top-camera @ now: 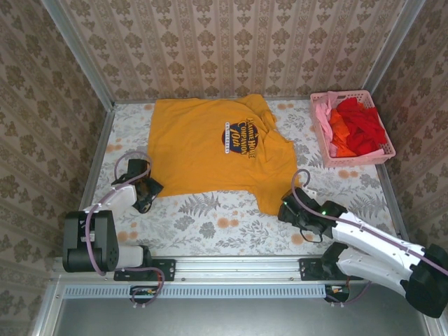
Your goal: Fold and stack the t-shirts
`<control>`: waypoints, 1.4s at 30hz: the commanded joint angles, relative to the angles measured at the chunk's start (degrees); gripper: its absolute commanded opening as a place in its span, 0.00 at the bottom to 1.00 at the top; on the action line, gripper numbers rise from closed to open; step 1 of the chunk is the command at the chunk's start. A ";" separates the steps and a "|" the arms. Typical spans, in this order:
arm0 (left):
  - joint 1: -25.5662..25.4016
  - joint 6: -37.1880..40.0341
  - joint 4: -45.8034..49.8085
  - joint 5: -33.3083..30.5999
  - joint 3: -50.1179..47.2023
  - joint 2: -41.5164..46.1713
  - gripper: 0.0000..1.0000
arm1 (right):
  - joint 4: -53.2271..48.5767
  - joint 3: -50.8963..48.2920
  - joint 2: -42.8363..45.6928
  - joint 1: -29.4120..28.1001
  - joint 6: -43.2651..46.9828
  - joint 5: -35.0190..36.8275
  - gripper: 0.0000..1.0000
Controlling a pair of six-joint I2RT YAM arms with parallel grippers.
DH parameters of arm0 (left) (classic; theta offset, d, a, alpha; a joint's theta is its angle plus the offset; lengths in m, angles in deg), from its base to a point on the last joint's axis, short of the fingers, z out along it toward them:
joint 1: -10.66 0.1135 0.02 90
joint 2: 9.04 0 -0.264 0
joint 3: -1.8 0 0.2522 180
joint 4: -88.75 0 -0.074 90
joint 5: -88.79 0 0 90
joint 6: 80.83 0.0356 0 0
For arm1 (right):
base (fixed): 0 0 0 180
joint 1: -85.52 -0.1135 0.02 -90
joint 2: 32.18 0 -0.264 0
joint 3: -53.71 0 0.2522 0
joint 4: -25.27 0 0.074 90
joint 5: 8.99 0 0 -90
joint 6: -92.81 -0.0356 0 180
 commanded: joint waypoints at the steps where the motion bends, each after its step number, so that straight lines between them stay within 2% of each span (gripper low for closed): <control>1: 0.68 -0.70 -1.61 0.78 0.21 -0.82 0.73 | -1.72 3.42 0.79 0.48 3.98 4.33 0.74; 5: 0.70 -1.04 -2.22 0.59 -0.07 -1.10 0.72 | 6.82 6.12 -4.84 6.36 10.16 0.01 0.74; 7: 0.76 -1.28 -2.36 0.57 -0.02 -1.46 0.72 | 13.00 6.99 -9.60 8.27 11.59 -3.16 0.69; 9: 0.77 -1.46 -2.55 0.31 -0.14 -1.38 0.72 | 17.00 8.32 -14.68 8.43 12.44 -4.48 0.60; 15: 1.20 -3.07 -5.96 -0.94 -0.16 -2.83 0.65 | 24.28 11.31 -30.67 8.00 12.52 -8.88 0.48; 17: 1.32 -3.43 -7.05 -0.50 0.42 -3.82 0.62 | 25.61 11.50 -33.10 7.56 12.54 -8.75 0.44; 22: 1.40 -3.45 -5.17 -0.70 2.44 -3.75 0.60 | 25.26 10.92 -35.81 7.55 12.33 -8.98 0.38; 26: 1.38 -3.20 -2.10 -0.55 3.85 -0.23 0.59 | 25.47 10.10 -35.68 7.55 11.80 -9.19 0.35; 29: 1.47 -2.42 -1.89 -0.57 4.84 1.17 0.49 | 25.45 10.01 -36.59 7.55 11.72 -8.99 0.33; 34: 1.99 -0.66 -2.71 1.19 7.33 -2.35 0.39 | 26.06 9.97 -37.57 7.57 11.49 -9.02 0.31; 42: 2.79 -0.50 -5.76 2.56 6.98 -8.83 0.37 | 24.48 7.42 -36.94 6.58 9.68 -9.93 0.28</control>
